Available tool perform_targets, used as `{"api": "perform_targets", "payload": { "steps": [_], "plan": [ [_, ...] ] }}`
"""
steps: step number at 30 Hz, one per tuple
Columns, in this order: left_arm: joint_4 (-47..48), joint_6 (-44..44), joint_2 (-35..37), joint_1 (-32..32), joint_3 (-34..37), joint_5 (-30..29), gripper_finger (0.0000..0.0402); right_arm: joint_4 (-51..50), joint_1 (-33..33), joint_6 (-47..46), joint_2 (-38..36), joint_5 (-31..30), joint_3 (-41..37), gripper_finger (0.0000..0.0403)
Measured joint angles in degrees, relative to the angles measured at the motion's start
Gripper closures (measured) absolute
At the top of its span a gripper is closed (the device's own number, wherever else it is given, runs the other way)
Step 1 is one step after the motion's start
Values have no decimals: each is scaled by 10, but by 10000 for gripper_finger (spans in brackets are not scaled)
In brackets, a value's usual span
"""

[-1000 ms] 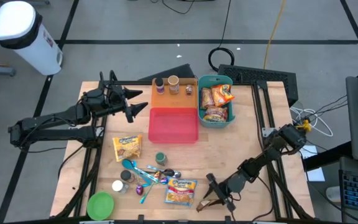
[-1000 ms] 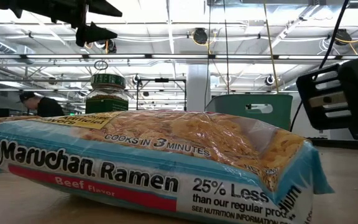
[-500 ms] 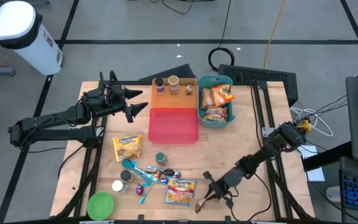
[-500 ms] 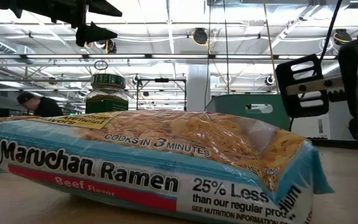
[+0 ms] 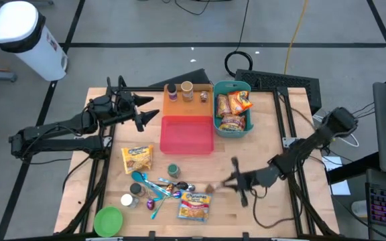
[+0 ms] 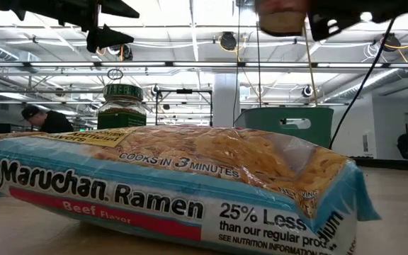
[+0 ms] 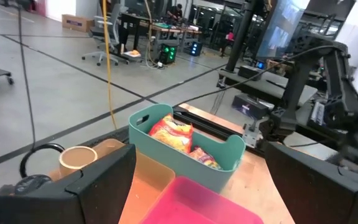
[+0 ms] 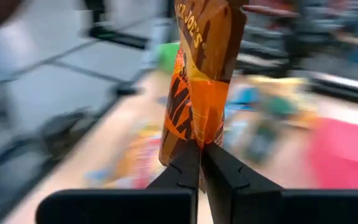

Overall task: Pick & Place Food Item
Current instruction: Put the orange spice pack into the orange bin

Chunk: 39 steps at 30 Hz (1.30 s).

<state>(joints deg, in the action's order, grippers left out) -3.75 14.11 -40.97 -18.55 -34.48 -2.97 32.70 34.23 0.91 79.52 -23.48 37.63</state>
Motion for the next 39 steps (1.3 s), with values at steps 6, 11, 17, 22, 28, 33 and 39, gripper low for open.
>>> {"api": "perform_targets", "payload": {
  "steps": [6,11,17,22,28,33,39],
  "plan": [
    [-2,-29,0,0,0,-55,41,-28,-84,-16,-50,-55,0,402],
    [-9,-35,-10,0,0,-77,41,-30,-180,-50,-50,-49,0,402],
    [-20,56,-55,0,0,-75,34,-45,-241,-76,-46,-29,0,403],
    [-78,96,-122,0,0,-8,15,-53,-249,-77,-46,-18,0,403],
    [-167,57,-207,30,-32,65,9,-62,-237,-78,-46,-18,0,403],
    [-170,14,-267,70,-78,60,9,-64,-233,-78,-46,-19,0,403],
    [-174,-59,-332,131,-128,71,9,-64,-233,-78,-46,-19,0,403]
  ]
}}
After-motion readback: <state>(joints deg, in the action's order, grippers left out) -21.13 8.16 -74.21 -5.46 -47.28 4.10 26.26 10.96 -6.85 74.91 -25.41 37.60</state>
